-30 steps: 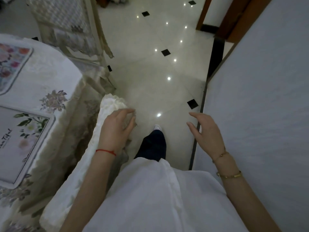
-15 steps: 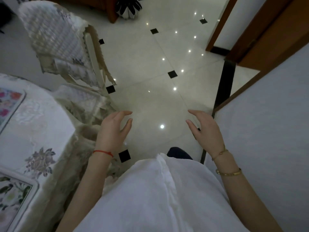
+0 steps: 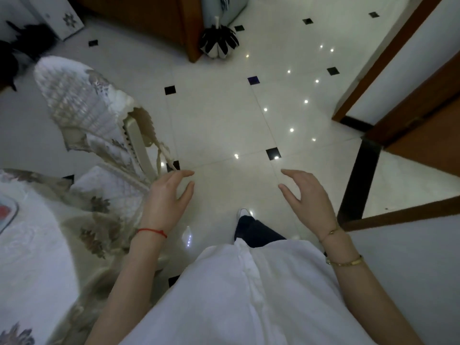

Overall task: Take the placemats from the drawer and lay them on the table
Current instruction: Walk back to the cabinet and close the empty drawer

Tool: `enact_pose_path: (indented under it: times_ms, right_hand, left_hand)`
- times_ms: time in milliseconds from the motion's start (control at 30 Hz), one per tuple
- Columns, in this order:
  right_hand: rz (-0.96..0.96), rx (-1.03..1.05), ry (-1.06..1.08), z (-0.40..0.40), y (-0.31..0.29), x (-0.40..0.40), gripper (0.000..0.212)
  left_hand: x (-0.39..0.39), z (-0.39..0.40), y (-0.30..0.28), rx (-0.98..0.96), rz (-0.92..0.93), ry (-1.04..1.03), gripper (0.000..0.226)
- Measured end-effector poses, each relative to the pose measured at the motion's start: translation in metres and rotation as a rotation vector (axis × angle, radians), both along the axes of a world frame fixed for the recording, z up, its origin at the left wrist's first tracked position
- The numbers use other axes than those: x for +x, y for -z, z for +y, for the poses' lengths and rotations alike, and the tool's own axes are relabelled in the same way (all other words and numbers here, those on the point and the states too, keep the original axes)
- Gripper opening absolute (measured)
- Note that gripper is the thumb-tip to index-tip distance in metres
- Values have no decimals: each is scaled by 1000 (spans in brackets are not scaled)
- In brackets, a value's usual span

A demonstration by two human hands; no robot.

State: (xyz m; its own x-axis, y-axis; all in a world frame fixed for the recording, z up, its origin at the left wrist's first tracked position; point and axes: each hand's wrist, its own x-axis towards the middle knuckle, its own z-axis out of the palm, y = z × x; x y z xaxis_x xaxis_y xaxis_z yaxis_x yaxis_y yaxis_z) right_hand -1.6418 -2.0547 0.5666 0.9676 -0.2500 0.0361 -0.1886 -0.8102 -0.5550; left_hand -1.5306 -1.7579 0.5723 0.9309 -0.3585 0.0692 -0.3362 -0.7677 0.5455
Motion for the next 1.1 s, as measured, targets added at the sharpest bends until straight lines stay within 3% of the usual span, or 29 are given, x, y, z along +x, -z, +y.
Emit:
enact_pose_path:
  times_ms: [233,500,733,1100]
  right_hand:
    - [-43,-42,-156,-66,-25,166,35]
    - [23,-29,-340,-79,-17,322,37]
    - [39,-20,-472,-54,1,482,37]
    - [-2,-39,-619,29,-20,738,36]
  left_hand:
    - [117,-56,-20,-25,-29,-158,27]
    - [210,-68,-17,-43,-13,-367,26]
    - [331,-45,4,-37,-8,-485,28]
    - [534,21,-18,-54,-45,-608,25]
